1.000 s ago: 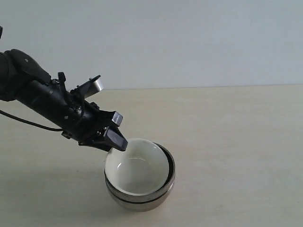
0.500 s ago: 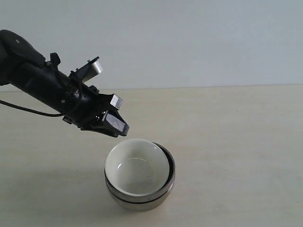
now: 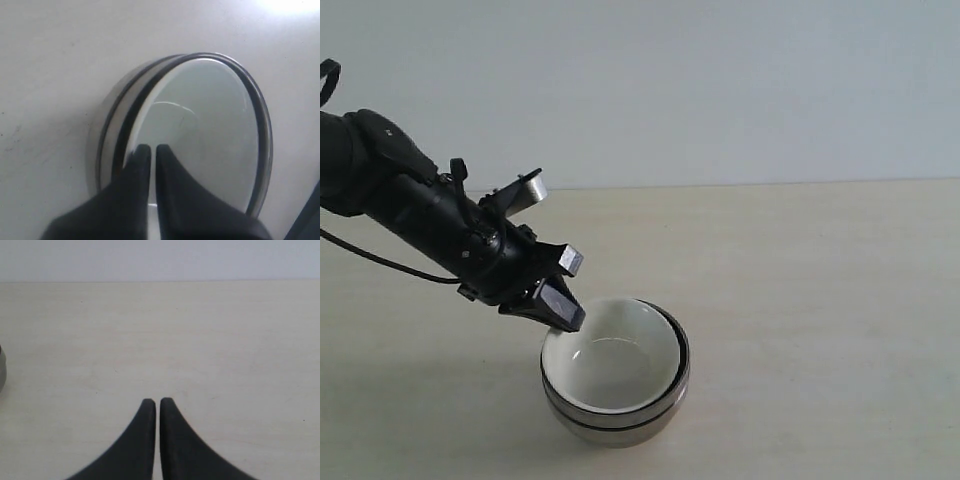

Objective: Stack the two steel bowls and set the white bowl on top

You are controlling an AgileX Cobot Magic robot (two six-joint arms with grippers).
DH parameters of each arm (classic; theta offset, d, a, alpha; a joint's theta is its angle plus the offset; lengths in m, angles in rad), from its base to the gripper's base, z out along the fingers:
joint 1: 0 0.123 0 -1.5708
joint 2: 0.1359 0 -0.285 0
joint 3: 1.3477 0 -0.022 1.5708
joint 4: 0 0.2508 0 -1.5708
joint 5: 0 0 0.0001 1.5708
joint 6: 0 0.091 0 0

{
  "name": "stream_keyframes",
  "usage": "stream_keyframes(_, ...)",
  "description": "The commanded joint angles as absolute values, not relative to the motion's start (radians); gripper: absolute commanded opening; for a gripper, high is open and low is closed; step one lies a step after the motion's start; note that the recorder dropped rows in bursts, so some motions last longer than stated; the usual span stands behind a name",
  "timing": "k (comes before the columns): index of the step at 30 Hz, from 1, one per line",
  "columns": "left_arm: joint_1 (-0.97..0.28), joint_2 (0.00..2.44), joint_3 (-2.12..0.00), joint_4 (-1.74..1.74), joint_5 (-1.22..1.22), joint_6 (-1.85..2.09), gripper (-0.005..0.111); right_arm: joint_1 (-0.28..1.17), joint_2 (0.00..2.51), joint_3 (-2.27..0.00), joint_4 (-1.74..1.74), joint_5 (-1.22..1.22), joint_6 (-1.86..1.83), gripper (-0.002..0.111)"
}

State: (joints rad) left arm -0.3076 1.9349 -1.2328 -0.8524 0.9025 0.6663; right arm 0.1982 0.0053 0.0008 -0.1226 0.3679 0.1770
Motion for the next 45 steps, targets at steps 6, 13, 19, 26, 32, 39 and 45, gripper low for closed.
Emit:
stream_keyframes(6, -0.312, 1.944, -1.232, -0.856, 0.891, 0.673, 0.004, 0.19, 0.0, 0.0, -0.129, 0.361, 0.177, 0.0)
stream_keyframes(13, -0.312, 1.949, -1.232, -0.856, 0.896, 0.673, 0.004, 0.19, 0.0, 0.0, -0.129, 0.361, 0.177, 0.0)
stream_keyframes(19, -0.312, 1.947, -1.232, -0.856, 0.913, 0.688, 0.004, 0.19, 0.0, 0.0, -0.129, 0.361, 0.177, 0.0)
stream_keyframes(26, -0.31, 1.858, -1.232, -0.827, 0.926, 0.696, 0.004, 0.19, 0.0, 0.0, -0.129, 0.361, 0.177, 0.0)
stream_keyframes(32, -0.31, 1.688, -1.146, -0.825, 0.866, 0.669, 0.004, 0.19, 0.0, 0.0, -0.129, 0.361, 0.177, 0.0)
stream_keyframes(39, -0.299, 1.373, -0.898, -0.832, 0.667, 0.666, 0.004, 0.19, 0.0, 0.0, -0.129, 0.361, 0.177, 0.0)
stream_keyframes(45, -0.299, 1.119, -0.677, -1.222, 0.45, 0.845, 0.004, 0.19, 0.0, 0.0, -0.129, 0.361, 0.177, 0.0)
